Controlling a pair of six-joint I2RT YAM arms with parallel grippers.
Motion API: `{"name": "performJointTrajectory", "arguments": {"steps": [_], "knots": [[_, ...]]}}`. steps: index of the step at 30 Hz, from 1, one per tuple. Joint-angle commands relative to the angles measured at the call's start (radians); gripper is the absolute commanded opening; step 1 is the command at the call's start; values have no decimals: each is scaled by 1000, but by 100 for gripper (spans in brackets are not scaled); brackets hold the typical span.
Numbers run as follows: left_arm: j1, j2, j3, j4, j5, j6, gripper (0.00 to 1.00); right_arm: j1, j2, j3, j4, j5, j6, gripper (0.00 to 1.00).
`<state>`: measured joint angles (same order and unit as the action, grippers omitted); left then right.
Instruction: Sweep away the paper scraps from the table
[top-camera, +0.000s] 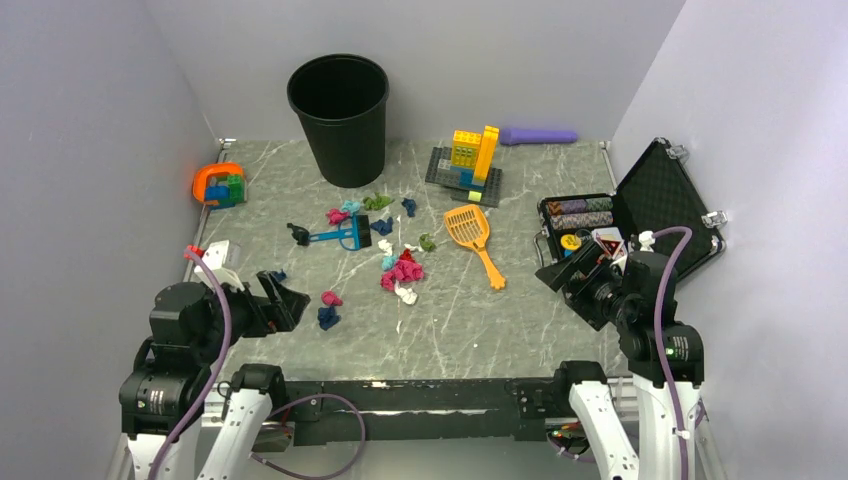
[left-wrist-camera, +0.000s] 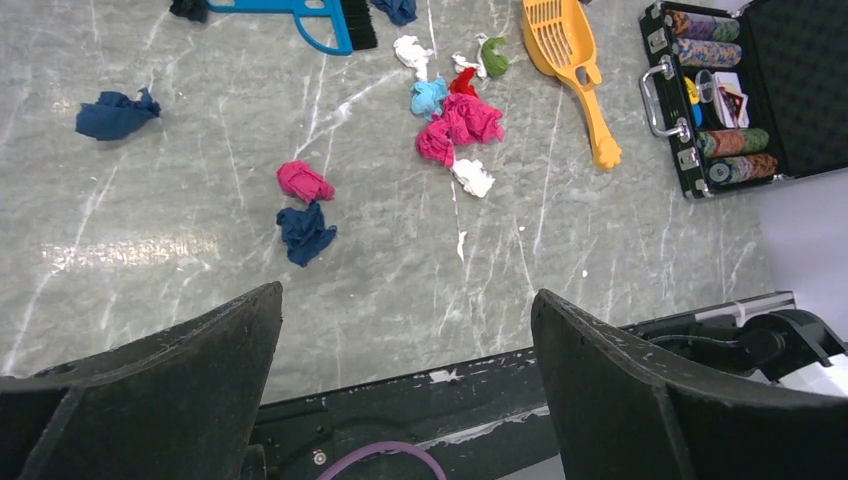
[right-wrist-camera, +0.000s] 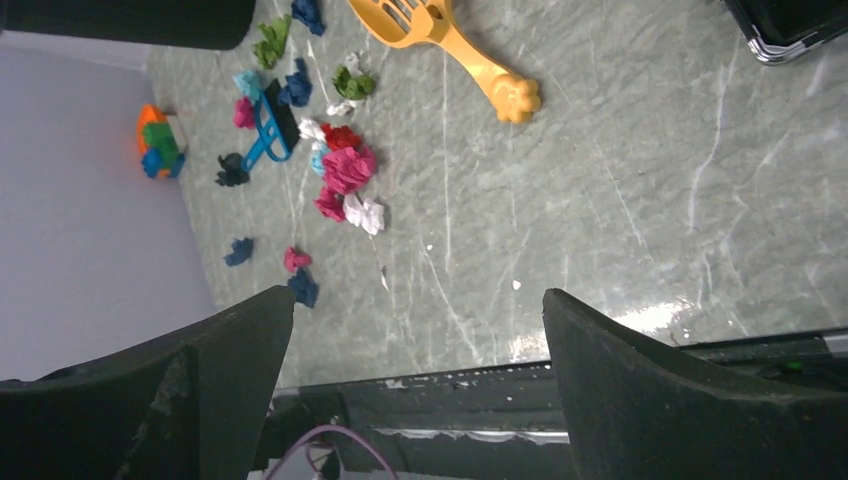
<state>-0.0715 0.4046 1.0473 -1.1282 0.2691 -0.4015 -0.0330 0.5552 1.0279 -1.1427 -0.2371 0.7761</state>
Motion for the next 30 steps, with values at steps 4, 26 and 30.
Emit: {"name": "performJointTrajectory", "arguments": {"steps": [4,26,30], "knots": [[1,-35,-25,0,32,-80,98,-1,27,97,-86,68,-134,100],[-1,250,-48,282,56,-266,98,135,475,53,362,210,-344,99],[-2,298,-71,345,58,-299,98,286,643,63,424,333,-365,99]]}}
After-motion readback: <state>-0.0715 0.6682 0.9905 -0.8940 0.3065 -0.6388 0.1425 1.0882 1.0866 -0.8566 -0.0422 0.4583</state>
